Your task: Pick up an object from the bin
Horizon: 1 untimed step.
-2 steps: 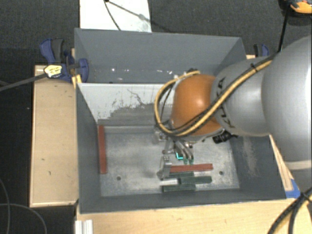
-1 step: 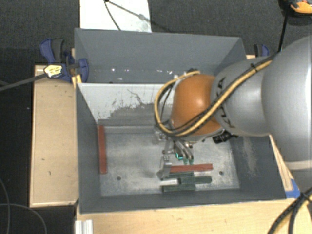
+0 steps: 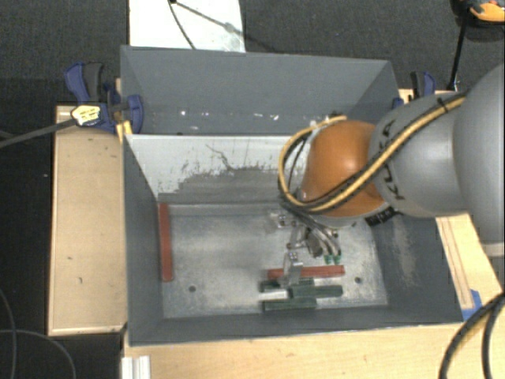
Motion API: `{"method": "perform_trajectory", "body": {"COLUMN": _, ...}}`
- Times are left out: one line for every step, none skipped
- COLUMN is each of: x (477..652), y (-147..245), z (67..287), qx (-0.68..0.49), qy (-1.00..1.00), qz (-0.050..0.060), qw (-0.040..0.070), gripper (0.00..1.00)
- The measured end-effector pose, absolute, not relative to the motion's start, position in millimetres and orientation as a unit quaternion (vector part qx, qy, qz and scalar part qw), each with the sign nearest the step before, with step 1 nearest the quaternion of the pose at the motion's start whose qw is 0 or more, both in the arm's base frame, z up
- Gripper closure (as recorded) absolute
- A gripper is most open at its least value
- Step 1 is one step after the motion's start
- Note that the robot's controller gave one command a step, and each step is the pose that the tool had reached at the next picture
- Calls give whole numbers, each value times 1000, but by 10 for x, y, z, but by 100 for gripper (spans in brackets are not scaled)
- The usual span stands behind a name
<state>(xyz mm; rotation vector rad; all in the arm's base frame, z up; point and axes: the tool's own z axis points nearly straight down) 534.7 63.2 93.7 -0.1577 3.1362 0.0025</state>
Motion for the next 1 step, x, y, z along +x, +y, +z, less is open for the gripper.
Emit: {"method": "perform_trajectory", "body": {"x": 5280, "y": 349, "z": 795, "qx": -17, "qy": 1000, "qz": -1, "qw": 1, "gripper": 0}}
